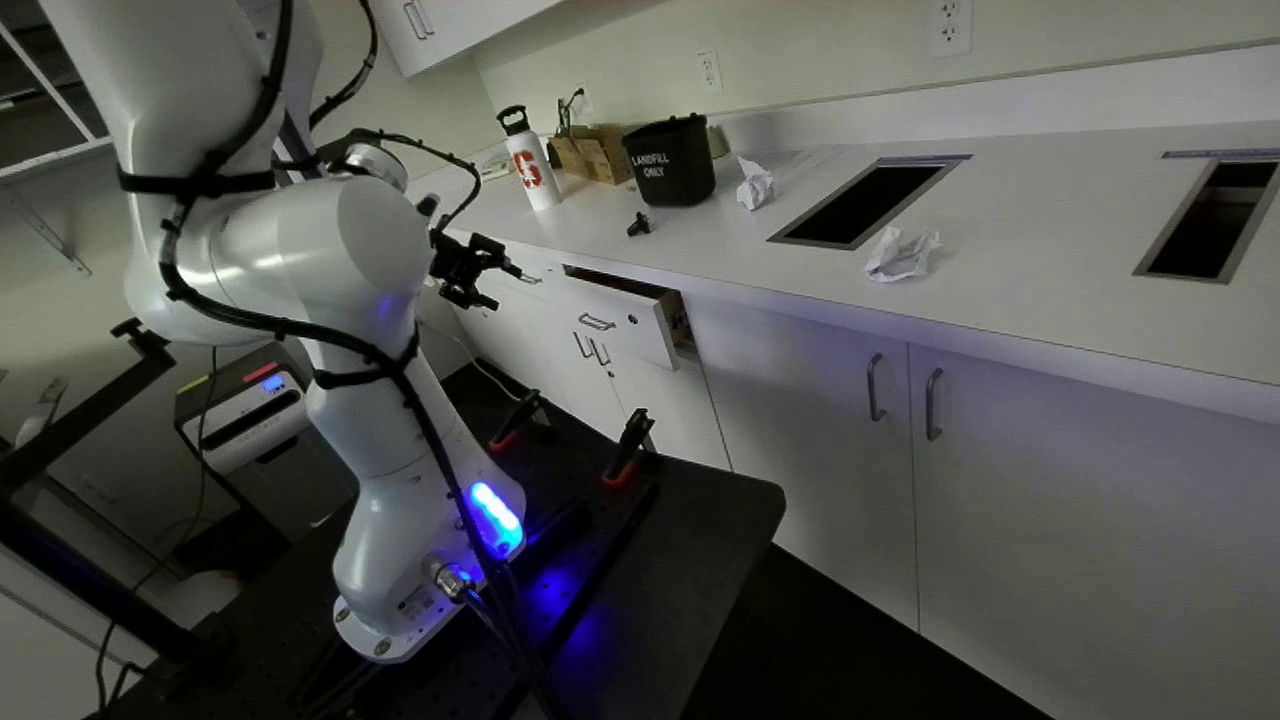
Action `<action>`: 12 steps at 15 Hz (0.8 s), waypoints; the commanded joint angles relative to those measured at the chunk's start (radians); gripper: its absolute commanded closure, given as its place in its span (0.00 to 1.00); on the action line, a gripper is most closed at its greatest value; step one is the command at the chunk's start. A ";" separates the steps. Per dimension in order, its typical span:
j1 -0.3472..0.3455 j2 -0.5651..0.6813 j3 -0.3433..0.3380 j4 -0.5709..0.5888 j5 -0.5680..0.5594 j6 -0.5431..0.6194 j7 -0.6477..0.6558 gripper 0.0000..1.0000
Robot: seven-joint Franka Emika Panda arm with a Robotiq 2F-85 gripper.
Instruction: Open the drawer
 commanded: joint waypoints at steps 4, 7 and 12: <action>0.136 0.287 -0.043 0.129 -0.309 -0.204 0.320 0.00; 0.109 0.288 -0.020 0.110 -0.301 -0.207 0.310 0.00; 0.116 0.372 -0.035 0.171 -0.317 -0.232 0.319 0.00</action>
